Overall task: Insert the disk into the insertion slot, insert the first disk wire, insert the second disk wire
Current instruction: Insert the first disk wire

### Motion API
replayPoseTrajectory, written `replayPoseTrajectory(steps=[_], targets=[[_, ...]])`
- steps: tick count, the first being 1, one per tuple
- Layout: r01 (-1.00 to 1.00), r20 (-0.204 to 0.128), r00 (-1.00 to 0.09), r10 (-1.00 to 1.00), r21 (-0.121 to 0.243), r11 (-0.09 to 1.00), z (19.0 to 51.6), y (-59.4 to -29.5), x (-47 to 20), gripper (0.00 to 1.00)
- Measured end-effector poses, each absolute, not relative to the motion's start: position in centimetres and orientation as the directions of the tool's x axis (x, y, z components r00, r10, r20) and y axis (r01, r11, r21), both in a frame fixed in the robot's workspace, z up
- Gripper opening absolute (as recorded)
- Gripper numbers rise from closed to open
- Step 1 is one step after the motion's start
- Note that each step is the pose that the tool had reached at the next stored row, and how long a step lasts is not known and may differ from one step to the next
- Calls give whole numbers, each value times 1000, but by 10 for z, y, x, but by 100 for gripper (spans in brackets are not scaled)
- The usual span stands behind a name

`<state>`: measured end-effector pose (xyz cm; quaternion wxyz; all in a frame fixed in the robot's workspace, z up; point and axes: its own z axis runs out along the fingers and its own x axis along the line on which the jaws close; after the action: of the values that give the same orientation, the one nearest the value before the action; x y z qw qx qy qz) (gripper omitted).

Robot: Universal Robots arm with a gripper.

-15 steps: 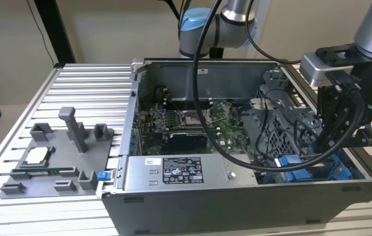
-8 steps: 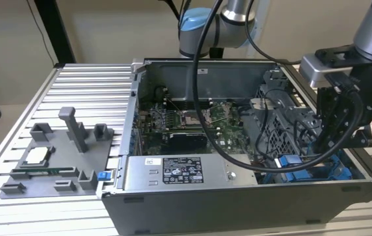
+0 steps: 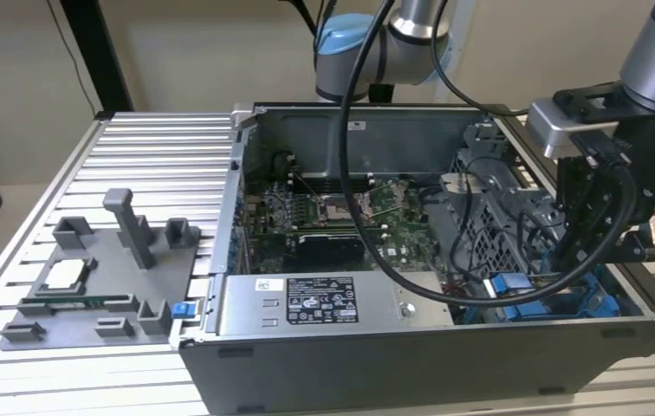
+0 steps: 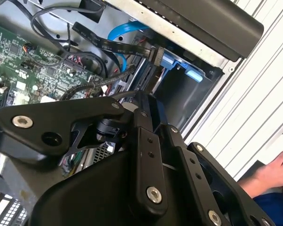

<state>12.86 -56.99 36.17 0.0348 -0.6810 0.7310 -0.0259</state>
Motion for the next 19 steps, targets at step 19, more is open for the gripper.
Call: replayPoseTrajectory(steps=[19], targets=[[-991,-18,-69,-997,-117,71,351,-570,129,0]])
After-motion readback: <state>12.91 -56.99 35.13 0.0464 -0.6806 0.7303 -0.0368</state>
